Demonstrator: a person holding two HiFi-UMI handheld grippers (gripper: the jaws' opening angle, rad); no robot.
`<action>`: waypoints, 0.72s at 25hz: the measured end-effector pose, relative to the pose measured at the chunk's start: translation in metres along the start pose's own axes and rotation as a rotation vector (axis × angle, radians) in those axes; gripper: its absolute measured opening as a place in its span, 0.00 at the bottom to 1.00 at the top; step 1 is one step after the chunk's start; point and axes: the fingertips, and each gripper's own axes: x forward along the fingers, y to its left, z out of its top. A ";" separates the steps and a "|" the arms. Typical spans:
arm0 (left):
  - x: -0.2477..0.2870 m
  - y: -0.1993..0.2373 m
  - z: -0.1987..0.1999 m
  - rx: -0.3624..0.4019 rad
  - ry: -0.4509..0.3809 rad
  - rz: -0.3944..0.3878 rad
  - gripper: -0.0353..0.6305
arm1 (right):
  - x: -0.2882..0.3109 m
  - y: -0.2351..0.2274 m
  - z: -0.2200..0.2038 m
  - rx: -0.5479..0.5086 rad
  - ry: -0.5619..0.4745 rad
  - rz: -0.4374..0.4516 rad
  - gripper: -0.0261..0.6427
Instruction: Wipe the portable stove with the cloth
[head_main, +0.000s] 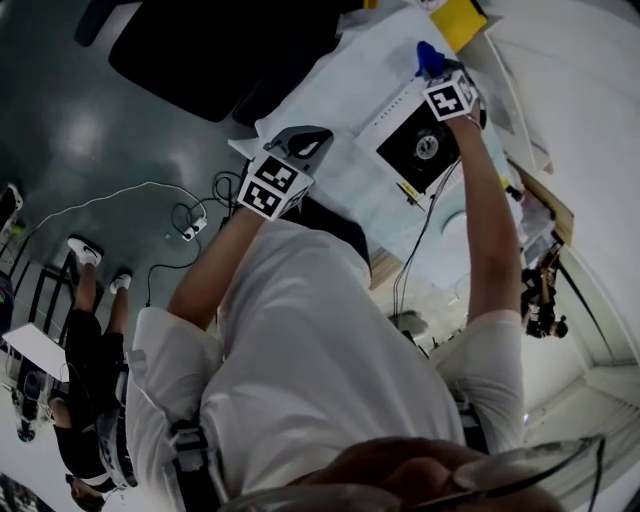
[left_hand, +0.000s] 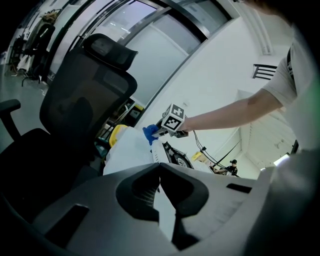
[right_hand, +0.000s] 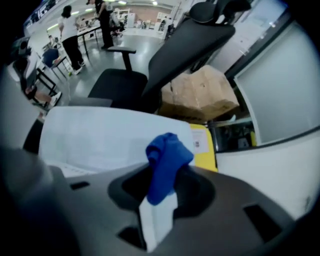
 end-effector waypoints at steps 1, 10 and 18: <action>-0.001 -0.002 0.001 0.006 0.002 -0.004 0.10 | -0.004 -0.005 0.001 0.038 -0.020 -0.001 0.23; 0.013 -0.026 0.011 0.075 0.051 -0.052 0.10 | -0.037 -0.032 -0.004 0.297 -0.119 0.086 0.24; 0.037 -0.057 0.022 0.094 0.074 -0.057 0.10 | -0.034 -0.043 -0.018 0.562 -0.196 0.237 0.24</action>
